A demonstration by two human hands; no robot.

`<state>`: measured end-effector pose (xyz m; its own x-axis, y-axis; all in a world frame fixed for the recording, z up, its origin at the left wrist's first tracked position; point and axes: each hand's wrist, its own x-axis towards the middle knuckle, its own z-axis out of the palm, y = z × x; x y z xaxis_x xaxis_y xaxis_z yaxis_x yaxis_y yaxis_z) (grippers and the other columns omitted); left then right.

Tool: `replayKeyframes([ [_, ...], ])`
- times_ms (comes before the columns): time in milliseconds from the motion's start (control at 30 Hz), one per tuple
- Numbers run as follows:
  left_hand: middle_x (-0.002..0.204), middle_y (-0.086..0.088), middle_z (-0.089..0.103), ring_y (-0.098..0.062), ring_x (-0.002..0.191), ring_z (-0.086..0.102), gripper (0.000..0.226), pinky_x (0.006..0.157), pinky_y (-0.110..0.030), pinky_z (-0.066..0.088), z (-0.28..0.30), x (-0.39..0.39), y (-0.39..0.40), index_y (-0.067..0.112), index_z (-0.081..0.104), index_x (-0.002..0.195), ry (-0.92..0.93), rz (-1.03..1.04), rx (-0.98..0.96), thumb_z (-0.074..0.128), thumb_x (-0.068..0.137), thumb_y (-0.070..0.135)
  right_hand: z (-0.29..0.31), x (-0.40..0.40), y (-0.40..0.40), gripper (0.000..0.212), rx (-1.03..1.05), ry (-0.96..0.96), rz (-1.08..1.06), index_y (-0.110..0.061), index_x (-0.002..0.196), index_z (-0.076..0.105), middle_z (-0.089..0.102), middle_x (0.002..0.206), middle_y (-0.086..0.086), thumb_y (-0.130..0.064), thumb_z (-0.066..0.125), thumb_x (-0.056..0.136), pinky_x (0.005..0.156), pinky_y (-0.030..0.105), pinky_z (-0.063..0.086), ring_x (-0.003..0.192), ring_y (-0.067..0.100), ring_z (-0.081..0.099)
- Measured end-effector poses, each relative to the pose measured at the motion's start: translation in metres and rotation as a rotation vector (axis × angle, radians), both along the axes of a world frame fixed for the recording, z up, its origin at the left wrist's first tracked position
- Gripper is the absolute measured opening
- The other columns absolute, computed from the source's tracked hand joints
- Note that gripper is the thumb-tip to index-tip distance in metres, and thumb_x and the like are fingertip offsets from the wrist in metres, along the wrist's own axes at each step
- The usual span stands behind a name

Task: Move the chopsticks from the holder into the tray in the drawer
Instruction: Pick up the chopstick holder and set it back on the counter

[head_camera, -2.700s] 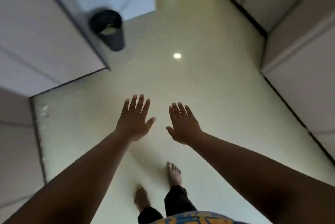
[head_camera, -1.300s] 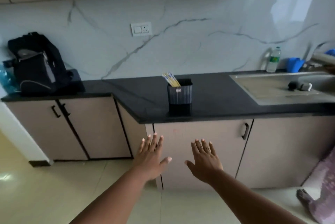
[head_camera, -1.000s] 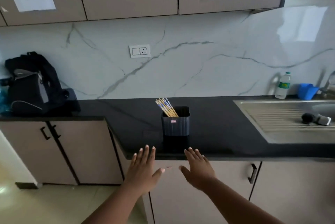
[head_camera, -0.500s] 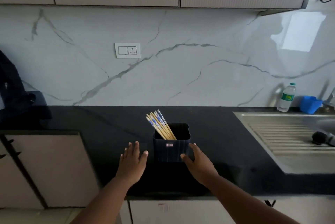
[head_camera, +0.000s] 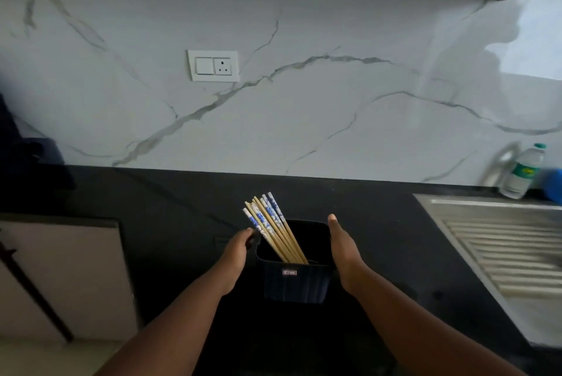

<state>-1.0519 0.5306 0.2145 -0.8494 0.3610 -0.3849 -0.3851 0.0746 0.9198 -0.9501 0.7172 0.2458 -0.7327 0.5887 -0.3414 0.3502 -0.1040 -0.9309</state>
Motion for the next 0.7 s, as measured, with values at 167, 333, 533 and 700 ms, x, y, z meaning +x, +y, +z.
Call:
replayKeyframes([
  [167, 0.126, -0.021, 0.061, -0.037, 0.12, 0.055, 0.046, 0.109, -0.054, 0.036, -0.001, 0.006, 0.02, 0.006, 0.061, 0.123, -0.019, 0.141, 0.105, 0.043, 0.095, 0.037, -0.003, -0.032, 0.008, 0.07, -0.153, -0.05, 0.121, -0.015, 0.14, 0.045, 0.055, 0.134, 0.009, -0.064, 0.041, 0.09, 0.106, 0.041, 0.034, 0.122, 0.027, 0.051],
  [333, 0.113, -0.018, 0.068, -0.035, 0.108, 0.063, 0.04, 0.098, -0.05, 0.048, 0.0, 0.01, 0.018, 0.009, 0.07, 0.11, -0.051, 0.378, 0.118, 0.044, 0.095, 0.036, -0.001, -0.063, 0.013, 0.065, -0.182, -0.066, 0.242, -0.013, 0.141, 0.044, 0.053, 0.137, 0.01, -0.058, 0.042, 0.093, 0.107, 0.04, 0.035, 0.123, 0.029, 0.05],
  [533, 0.088, -0.008, 0.077, -0.026, 0.083, 0.073, 0.046, 0.077, -0.037, 0.054, -0.016, 0.051, 0.0, 0.023, 0.08, 0.078, -0.097, 0.609, 0.156, 0.043, 0.094, 0.046, -0.009, -0.074, -0.007, 0.053, -0.278, -0.069, 0.391, -0.011, 0.133, 0.053, 0.061, 0.125, 0.011, -0.047, 0.048, 0.094, 0.106, 0.046, 0.041, 0.113, 0.03, 0.058],
  [700, 0.093, -0.012, 0.076, -0.028, 0.085, 0.074, 0.044, 0.077, -0.038, 0.053, -0.02, 0.099, -0.04, 0.017, 0.075, 0.094, -0.025, 0.747, 0.153, 0.04, 0.096, 0.044, -0.013, -0.058, -0.052, 0.056, -0.3, -0.102, 0.555, -0.013, 0.141, 0.044, 0.05, 0.141, 0.009, -0.046, 0.047, 0.095, 0.111, 0.046, 0.034, 0.126, 0.029, 0.048],
])
